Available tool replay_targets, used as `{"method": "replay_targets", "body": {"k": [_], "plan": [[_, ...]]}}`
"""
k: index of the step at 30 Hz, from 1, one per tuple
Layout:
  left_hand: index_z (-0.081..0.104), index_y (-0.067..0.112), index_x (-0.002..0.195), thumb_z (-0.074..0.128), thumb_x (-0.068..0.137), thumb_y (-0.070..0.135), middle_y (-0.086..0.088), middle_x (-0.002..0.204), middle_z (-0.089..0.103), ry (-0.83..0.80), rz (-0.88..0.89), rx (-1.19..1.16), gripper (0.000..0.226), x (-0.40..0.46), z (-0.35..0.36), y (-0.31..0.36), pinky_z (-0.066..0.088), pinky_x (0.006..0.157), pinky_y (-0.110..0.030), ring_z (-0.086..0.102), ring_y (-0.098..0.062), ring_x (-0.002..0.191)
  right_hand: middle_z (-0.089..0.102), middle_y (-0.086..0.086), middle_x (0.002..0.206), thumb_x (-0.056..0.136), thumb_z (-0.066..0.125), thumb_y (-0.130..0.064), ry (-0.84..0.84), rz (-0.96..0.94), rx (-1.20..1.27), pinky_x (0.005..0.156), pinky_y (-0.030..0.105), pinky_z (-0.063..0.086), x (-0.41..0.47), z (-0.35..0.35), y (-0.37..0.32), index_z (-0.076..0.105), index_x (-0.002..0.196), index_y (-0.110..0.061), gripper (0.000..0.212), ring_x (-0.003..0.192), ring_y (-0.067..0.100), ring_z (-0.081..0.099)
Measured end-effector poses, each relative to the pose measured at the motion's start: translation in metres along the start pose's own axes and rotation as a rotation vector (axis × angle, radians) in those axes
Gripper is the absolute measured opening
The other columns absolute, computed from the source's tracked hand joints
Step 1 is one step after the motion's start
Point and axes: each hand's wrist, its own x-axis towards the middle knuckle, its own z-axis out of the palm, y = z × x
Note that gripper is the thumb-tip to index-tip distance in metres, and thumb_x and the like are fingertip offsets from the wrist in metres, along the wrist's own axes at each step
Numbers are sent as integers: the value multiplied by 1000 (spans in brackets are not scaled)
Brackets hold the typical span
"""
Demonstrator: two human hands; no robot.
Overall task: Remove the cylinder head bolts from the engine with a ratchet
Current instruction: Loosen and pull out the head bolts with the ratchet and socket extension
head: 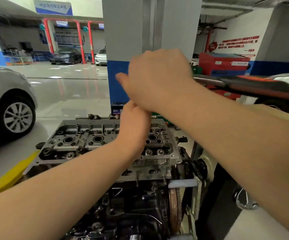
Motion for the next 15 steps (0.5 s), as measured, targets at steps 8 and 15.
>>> {"method": "replay_targets", "body": {"k": [8, 15], "plan": [[35, 25, 53, 55, 89, 29, 3, 47, 25, -634, -309, -183, 41, 33, -21, 18, 27, 52, -30, 20, -17, 44, 56, -5, 70, 103, 47, -56, -157, 28, 691, 69, 43, 45, 3, 28, 36, 64, 85, -24, 40, 79, 22, 57], [49, -10, 79, 49, 67, 17, -13, 62, 43, 36, -110, -126, 30, -1, 1, 0, 24, 41, -25, 32, -22, 55, 29, -2, 57, 99, 34, -67, -9, 27, 18, 50, 31, 18, 12, 13, 2, 28, 58, -23, 60, 49, 19, 24]]}}
